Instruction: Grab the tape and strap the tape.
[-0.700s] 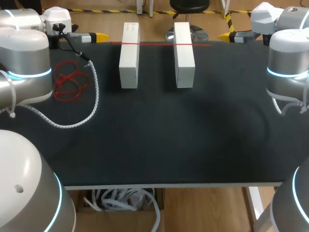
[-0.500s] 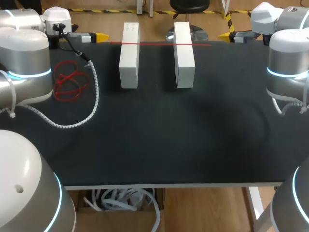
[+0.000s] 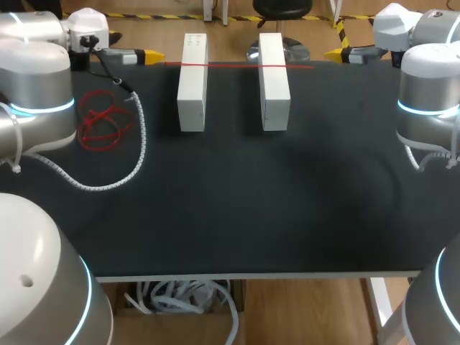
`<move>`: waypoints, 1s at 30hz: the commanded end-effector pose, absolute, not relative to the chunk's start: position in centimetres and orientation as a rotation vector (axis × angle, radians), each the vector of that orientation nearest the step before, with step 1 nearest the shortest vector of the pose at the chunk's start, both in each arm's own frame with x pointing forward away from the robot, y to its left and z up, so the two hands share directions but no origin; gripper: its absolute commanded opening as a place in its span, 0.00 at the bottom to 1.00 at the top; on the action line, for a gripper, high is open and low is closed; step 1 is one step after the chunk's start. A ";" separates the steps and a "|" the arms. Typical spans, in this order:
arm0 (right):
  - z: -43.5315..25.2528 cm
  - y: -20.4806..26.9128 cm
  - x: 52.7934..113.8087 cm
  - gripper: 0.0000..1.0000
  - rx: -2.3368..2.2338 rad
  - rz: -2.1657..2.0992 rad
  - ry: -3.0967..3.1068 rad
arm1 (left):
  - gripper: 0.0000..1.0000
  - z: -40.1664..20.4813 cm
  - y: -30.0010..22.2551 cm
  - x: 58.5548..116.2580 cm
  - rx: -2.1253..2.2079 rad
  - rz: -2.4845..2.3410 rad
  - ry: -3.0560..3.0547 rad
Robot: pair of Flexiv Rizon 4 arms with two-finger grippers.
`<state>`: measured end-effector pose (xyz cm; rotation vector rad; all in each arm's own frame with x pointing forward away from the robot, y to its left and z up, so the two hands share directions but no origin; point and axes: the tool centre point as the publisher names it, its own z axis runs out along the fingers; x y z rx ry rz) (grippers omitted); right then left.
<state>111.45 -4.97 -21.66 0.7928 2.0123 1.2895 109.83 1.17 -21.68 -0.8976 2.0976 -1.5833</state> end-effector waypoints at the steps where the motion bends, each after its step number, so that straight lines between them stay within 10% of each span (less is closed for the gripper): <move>1: -21.7 -5.0 111.4 1.00 0.793 1.290 2.012 | 1.00 -22.5 1.8 112.1 -0.595 -1.675 2.255; 30: -21.7 -5.0 111.4 1.00 0.793 1.290 2.012 | 1.00 -26.9 -2.0 112.6 -0.271 -1.778 2.425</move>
